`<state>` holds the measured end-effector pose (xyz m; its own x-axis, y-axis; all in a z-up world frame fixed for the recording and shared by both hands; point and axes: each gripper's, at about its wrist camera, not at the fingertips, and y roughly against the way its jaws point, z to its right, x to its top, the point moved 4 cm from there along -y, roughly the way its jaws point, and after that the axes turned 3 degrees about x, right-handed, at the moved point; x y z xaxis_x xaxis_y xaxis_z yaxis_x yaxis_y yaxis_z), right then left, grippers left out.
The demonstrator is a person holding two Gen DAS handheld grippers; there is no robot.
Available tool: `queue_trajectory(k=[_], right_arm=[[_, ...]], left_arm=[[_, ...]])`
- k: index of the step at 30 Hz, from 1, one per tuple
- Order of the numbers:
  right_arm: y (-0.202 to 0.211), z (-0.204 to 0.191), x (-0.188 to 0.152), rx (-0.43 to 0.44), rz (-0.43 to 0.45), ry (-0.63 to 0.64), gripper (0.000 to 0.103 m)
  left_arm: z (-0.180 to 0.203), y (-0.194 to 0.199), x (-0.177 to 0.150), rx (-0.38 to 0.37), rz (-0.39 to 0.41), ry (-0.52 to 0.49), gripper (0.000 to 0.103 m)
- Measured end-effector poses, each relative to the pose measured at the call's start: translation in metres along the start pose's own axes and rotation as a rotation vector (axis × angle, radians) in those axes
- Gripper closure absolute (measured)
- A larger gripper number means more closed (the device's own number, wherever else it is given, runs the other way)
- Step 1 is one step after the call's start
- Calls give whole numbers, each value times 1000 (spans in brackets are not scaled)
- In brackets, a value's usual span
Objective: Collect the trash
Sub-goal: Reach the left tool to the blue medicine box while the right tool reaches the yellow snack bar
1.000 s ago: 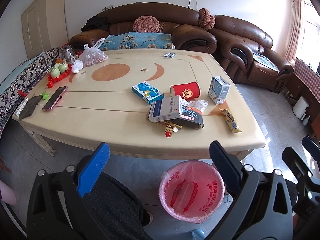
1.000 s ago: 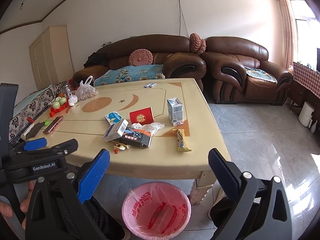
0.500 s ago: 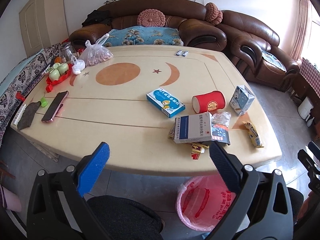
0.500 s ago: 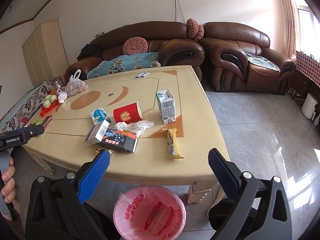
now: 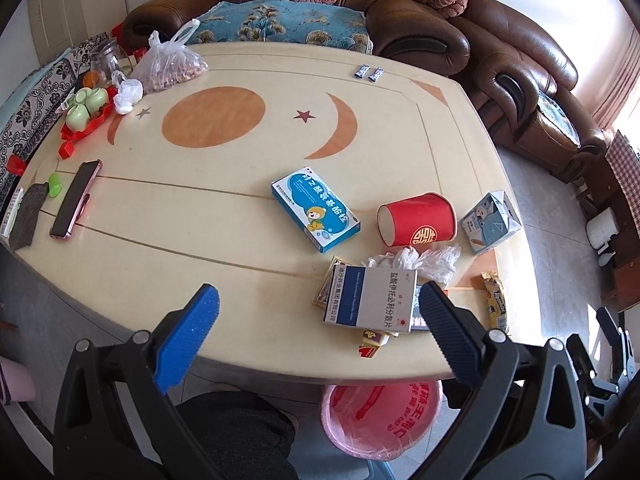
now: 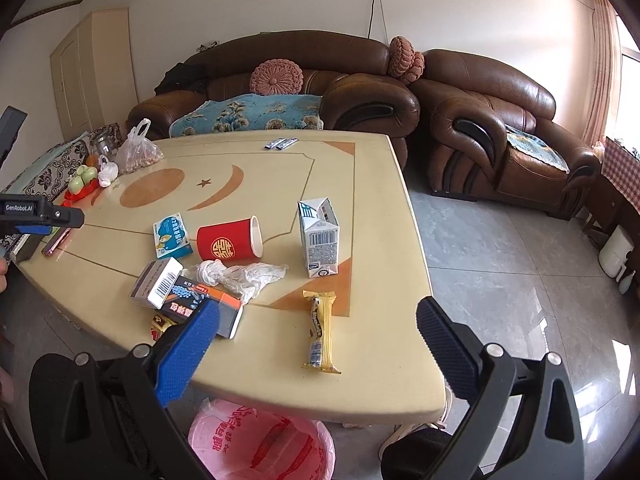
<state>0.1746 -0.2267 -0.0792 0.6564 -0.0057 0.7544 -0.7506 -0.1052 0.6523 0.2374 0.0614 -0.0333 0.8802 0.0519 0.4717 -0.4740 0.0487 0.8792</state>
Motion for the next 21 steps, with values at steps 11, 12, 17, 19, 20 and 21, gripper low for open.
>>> queue_trajectory(k=[11,12,17,19,20,21], right_arm=[[-29,13,22,61,-42,4,6],[-31,15,22,68,-46,0,6],[-44,20,21,73,-69,-2,6],[-51,20,20,75,-82,2,6],[-54,20,20,76,-89,3,6],[-57,20,19,77,-95,4,6]], left_arm=[[9,-14,46,-8,-64,71,5],[10,-16,48,-6,-69,69,5],[13,-31,56,12,-104,70,5],[14,-42,58,6,-133,75,5],[15,-48,59,1,-148,81,5],[15,-54,60,-2,-164,88,5]])
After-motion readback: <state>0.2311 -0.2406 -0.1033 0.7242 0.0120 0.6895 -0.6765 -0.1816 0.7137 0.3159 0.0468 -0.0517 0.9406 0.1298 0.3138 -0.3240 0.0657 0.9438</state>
